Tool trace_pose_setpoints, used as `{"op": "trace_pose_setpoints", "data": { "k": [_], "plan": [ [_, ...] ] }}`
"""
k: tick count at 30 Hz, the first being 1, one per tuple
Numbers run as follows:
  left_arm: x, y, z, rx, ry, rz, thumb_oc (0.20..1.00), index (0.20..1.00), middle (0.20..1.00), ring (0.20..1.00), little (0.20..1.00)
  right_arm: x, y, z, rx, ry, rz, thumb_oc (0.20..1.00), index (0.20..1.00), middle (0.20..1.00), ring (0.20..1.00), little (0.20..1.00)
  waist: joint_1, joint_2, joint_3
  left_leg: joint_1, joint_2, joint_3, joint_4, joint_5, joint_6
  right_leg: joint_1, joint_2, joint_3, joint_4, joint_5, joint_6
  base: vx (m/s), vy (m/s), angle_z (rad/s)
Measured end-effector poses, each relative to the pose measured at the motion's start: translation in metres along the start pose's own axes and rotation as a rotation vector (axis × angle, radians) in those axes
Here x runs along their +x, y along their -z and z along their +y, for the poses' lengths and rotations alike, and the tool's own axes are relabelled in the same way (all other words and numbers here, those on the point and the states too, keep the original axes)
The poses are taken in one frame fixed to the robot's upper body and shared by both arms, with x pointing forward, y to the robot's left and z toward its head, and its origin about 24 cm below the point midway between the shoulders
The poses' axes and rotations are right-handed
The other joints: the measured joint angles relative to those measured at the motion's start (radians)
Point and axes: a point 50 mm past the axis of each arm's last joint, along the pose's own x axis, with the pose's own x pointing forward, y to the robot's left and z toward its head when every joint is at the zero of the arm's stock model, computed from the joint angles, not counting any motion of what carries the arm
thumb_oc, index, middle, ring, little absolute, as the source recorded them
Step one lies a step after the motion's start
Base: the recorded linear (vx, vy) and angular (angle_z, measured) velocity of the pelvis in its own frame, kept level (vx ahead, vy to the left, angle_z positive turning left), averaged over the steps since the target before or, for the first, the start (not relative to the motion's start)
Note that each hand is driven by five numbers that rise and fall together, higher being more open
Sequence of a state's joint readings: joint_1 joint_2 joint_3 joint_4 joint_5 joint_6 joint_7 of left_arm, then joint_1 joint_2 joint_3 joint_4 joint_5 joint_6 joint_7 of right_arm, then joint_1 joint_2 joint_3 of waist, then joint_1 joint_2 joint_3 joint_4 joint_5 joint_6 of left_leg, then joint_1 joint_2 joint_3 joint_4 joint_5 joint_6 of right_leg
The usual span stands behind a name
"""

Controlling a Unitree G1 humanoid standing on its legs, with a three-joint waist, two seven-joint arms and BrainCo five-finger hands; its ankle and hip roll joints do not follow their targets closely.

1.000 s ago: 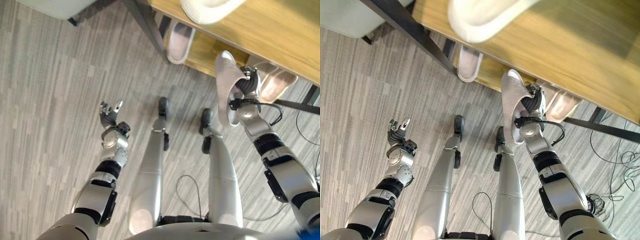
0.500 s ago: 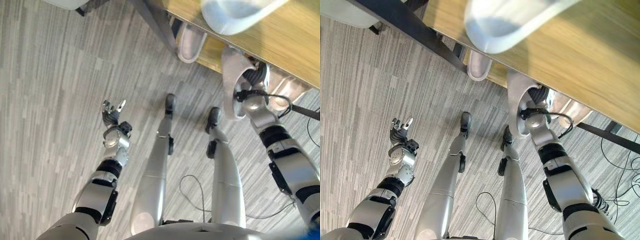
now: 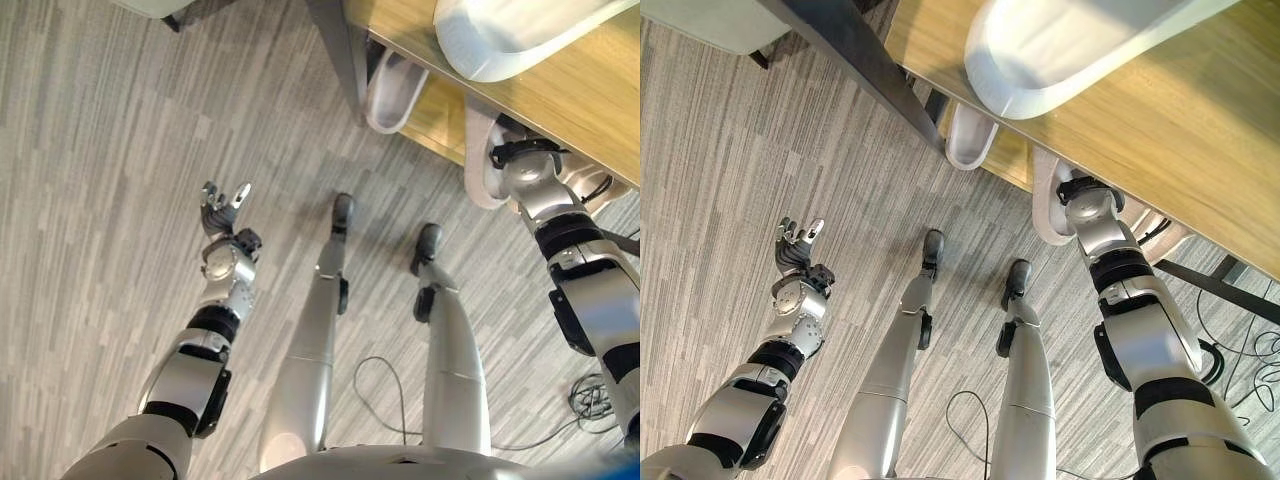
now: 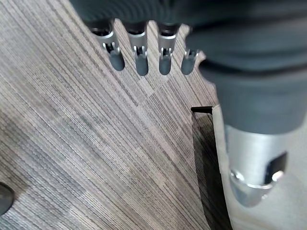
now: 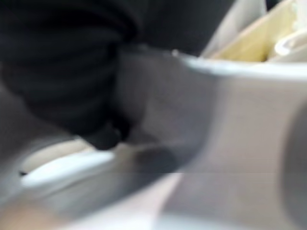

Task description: Arrange the slippers neatly on the shoe rack.

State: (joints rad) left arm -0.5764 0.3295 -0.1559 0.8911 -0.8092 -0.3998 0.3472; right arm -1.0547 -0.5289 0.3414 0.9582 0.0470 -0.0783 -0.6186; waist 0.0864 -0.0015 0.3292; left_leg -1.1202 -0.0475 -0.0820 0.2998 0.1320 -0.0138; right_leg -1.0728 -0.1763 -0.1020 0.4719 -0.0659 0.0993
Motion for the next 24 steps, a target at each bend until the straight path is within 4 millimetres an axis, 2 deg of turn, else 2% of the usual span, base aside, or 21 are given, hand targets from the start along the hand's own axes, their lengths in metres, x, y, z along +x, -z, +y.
{"op": "trace_pose_setpoints", "data": {
  "k": [11, 14, 20, 21, 22, 23, 24],
  "plan": [
    [0.003, 0.0, 0.008, 0.022, -0.026, 0.006, 1.0, 1.0, 1.0, 1.0, 1.0, 0.001, 0.004, 0.001, -0.03, -0.006, 0.024, 0.2, 0.2, 0.2, 0.2, 0.2, -0.002, -0.001, -0.012, -0.028, -0.011, -0.01, -0.002, -0.001, 0.001, -0.026, -0.008, -0.008, 0.004, -0.008, 0.009, 0.04, 0.001, 0.03],
    [0.008, -0.007, 0.006, 0.035, -0.023, -0.01, 1.0, 1.0, 1.0, 1.0, 1.0, 0.003, 0.007, 0.0, -0.041, -0.002, 0.05, 0.2, 0.2, 0.2, 0.2, 0.2, -0.003, -0.001, -0.025, -0.05, -0.012, -0.009, 0.004, 0.0, 0.002, -0.048, -0.013, -0.008, 0.015, -0.011, 0.01, 0.02, 0.015, 0.02],
    [0.015, -0.021, -0.002, 0.039, -0.009, -0.045, 1.0, 1.0, 1.0, 1.0, 1.0, 0.01, -0.002, -0.001, -0.052, -0.001, 0.047, 0.2, 0.2, 0.2, 0.2, 0.2, -0.002, 0.0, -0.025, -0.051, -0.015, -0.007, 0.004, -0.001, 0.001, -0.056, -0.017, -0.002, 0.025, -0.016, 0.01, 0.02, 0.012, 0.0],
    [0.016, -0.021, -0.004, 0.048, -0.002, -0.045, 1.0, 1.0, 1.0, 1.0, 1.0, 0.01, -0.001, -0.001, -0.055, 0.001, 0.05, 0.231, 0.231, 0.231, 0.231, 0.231, 0.0, 0.0, -0.025, -0.052, -0.016, -0.007, 0.003, -0.001, 0.001, -0.058, -0.018, -0.001, 0.028, -0.018, 0.009, 0.0, 0.0, 0.0],
    [0.016, -0.022, -0.004, 0.048, 0.0, -0.046, 1.0, 1.0, 1.0, 1.0, 1.0, 0.011, -0.001, -0.002, -0.057, 0.002, 0.053, 0.313, 0.313, 0.313, 0.313, 0.313, 0.002, 0.0, -0.025, -0.052, -0.017, -0.007, 0.003, -0.001, 0.001, -0.06, -0.019, 0.0, 0.03, -0.019, 0.008, 0.03, 0.027, 0.02],
    [0.016, -0.021, -0.004, 0.052, -0.002, -0.044, 1.0, 1.0, 1.0, 1.0, 1.0, 0.011, 0.0, -0.002, -0.06, 0.003, 0.058, 0.956, 0.956, 0.956, 0.956, 0.956, 0.006, 0.0, -0.025, -0.053, -0.017, -0.005, 0.002, -0.001, 0.001, -0.063, -0.02, 0.001, 0.033, -0.021, 0.008, 0.0, 0.0, 0.0],
    [0.016, -0.02, -0.003, 0.057, -0.007, -0.04, 1.0, 1.0, 1.0, 1.0, 1.0, 0.012, -0.001, -0.003, -0.067, 0.005, 0.063, 1.0, 1.0, 1.0, 1.0, 1.0, 0.009, 0.003, -0.027, -0.055, -0.018, -0.005, 0.003, -0.001, 0.001, -0.066, -0.021, 0.002, 0.036, -0.022, 0.009, 0.0, 0.0, 0.0]
  ]
}}
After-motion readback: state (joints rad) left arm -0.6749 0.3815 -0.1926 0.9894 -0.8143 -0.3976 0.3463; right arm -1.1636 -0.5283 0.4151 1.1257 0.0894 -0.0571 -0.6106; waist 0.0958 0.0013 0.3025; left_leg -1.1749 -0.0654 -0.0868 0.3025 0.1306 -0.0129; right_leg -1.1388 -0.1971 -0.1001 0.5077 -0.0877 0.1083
